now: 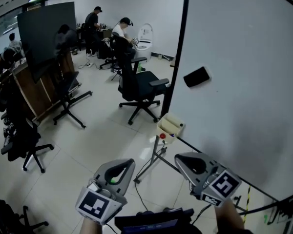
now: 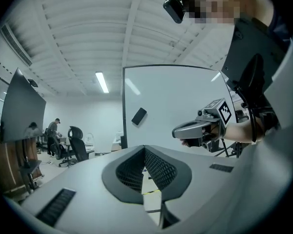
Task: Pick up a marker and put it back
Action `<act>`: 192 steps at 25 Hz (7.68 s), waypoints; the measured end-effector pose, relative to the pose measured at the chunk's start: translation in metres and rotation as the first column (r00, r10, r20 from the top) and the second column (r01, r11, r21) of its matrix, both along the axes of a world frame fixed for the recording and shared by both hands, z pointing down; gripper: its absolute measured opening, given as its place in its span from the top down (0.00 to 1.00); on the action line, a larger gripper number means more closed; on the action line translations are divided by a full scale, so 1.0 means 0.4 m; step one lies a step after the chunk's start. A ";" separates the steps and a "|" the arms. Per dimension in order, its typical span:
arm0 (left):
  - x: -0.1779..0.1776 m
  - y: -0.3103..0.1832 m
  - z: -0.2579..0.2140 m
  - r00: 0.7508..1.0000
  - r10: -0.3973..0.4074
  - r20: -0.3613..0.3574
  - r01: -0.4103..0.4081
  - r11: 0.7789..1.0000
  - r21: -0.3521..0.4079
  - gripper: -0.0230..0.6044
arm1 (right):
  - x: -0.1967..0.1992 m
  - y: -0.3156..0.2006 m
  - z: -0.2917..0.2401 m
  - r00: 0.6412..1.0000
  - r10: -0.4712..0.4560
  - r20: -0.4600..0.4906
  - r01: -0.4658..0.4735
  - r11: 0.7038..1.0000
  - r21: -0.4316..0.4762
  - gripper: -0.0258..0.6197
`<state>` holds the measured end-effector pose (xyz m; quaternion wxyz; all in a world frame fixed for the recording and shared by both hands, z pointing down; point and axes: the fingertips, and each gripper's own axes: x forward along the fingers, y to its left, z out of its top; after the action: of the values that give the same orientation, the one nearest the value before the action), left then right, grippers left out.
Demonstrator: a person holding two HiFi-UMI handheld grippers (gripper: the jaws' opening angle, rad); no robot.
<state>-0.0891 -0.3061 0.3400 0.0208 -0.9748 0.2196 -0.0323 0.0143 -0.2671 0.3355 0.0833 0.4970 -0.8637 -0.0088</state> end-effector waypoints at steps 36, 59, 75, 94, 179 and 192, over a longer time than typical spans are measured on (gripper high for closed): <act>0.300 -0.326 0.225 0.986 0.048 0.160 -0.024 0.989 -0.149 0.97 | 0.435 -0.417 0.347 0.960 0.255 -0.119 -0.267 0.959 -0.095 0.62; 0.314 -0.354 0.282 0.976 0.040 0.212 0.002 0.982 -0.191 0.97 | 0.491 -0.468 0.446 0.936 0.337 -0.098 -0.346 0.934 -0.087 0.84; 0.235 -0.333 0.209 0.987 -0.022 0.160 0.047 0.987 -0.153 0.97 | 0.422 -0.460 0.222 0.946 0.322 -0.039 -0.318 0.945 0.077 0.84; 0.088 -0.332 -0.028 0.981 -0.171 0.095 0.164 0.983 0.077 0.97 | 0.198 -0.412 -0.069 0.995 0.102 -0.017 -0.093 0.957 0.274 0.84; 0.099 0.423 0.005 0.804 -0.574 0.157 0.578 0.816 0.025 0.97 | 0.096 0.316 -0.001 0.813 -0.575 0.089 0.551 0.810 0.199 0.84; -0.323 0.652 0.020 0.825 -0.552 0.122 0.554 0.832 0.019 0.97 | -0.314 0.538 -0.027 0.829 -0.557 0.051 0.535 0.817 0.213 0.84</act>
<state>-0.2185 -0.0451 0.3482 0.0154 -0.8658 0.4904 -0.0984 -0.1114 -0.0520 0.3248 -0.0184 0.2336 -0.9683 -0.0869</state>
